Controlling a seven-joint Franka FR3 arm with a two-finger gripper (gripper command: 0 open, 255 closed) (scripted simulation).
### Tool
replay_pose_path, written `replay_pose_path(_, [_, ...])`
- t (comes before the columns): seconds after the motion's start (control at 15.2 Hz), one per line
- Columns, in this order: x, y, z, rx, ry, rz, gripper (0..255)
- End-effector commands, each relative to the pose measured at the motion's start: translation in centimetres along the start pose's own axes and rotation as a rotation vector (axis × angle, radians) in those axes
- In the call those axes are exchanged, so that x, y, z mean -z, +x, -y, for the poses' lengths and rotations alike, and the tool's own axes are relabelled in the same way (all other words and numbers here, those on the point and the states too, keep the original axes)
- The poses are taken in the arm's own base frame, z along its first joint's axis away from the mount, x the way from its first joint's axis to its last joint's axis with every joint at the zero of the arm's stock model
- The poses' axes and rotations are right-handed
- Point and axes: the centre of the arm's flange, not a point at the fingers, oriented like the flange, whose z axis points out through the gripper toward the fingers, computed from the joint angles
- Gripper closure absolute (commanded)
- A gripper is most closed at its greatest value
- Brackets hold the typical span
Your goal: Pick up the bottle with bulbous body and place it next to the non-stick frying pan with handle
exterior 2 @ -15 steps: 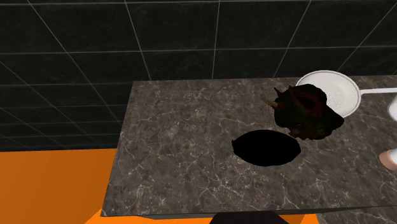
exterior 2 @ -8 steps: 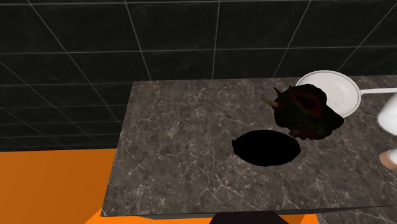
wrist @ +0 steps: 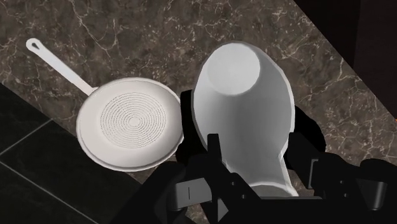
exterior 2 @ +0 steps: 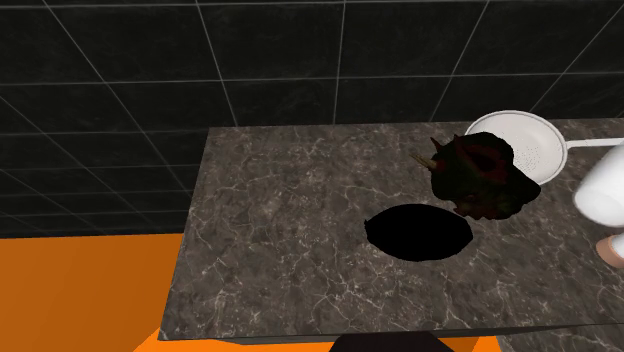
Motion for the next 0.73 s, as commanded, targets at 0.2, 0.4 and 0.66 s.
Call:
replay_pose_path(0.2, [-2.6, -0.3, 0.0, 0.000, -0.001, 0.000, 255])
replay_pose_path(0.4, [-4.2, -0.4, 0.0, 0.000, -0.001, 0.000, 255])
replay_pose_path(0.66, [-6.3, -0.6, 0.0, 0.000, -0.001, 0.000, 255])
